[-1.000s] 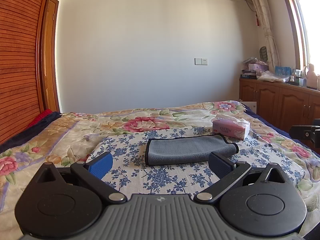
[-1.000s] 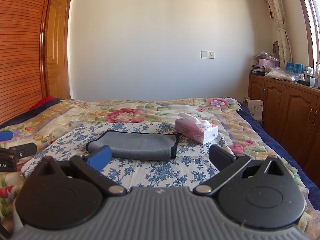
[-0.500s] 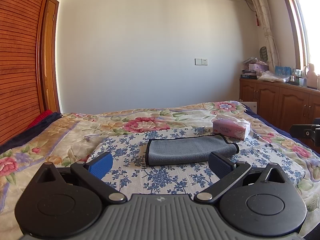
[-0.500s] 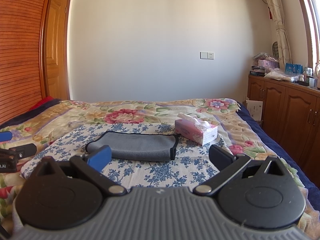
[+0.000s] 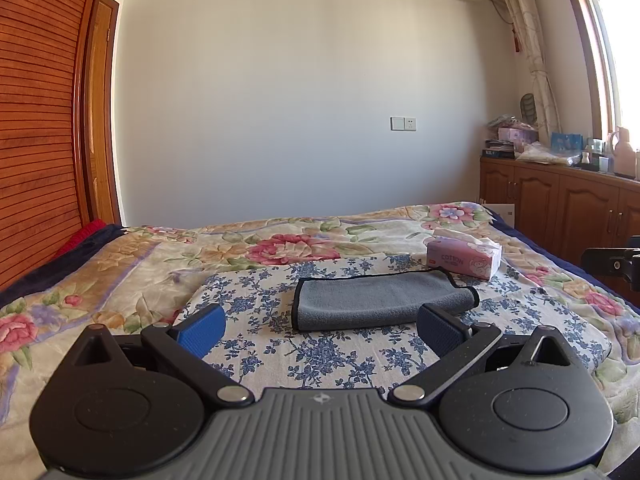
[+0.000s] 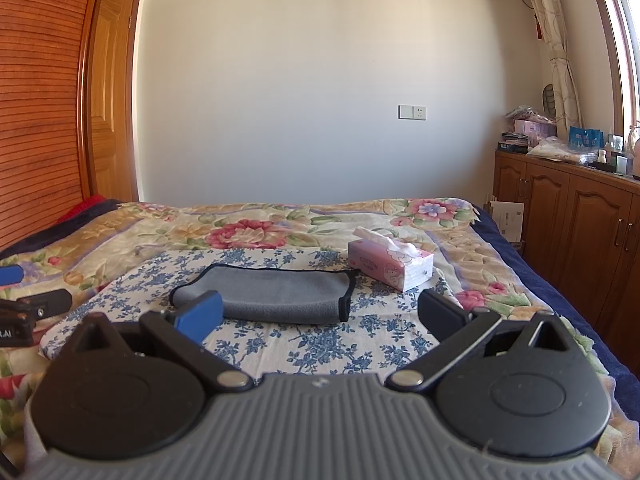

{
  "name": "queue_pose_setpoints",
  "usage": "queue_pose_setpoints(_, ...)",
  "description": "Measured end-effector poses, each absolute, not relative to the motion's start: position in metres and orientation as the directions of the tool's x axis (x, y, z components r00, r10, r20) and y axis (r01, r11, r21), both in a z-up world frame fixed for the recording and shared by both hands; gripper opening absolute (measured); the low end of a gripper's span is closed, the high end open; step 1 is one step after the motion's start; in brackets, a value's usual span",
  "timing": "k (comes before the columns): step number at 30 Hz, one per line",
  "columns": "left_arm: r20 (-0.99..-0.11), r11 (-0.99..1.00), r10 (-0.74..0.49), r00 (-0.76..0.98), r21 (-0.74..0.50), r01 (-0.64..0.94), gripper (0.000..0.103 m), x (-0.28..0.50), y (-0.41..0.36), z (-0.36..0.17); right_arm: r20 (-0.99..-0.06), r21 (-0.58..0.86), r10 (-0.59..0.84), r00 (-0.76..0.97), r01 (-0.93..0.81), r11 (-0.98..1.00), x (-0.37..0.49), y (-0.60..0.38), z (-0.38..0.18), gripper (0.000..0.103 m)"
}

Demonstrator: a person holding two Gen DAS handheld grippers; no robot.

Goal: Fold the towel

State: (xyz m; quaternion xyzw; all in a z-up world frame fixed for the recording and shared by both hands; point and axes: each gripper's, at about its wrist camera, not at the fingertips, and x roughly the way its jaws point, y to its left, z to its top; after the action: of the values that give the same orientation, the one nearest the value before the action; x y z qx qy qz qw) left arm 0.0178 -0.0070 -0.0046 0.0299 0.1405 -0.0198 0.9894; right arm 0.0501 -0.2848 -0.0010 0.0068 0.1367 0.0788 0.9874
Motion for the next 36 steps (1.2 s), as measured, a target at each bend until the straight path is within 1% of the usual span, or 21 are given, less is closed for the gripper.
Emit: queue_pose_setpoints(36,-0.286,0.998,-0.022,0.958,0.054,0.039,0.103,0.0167,0.0010,-0.0075,-0.260,0.035,0.147,0.954,-0.142,0.989,0.0482,-0.2856,-0.0009,0.103)
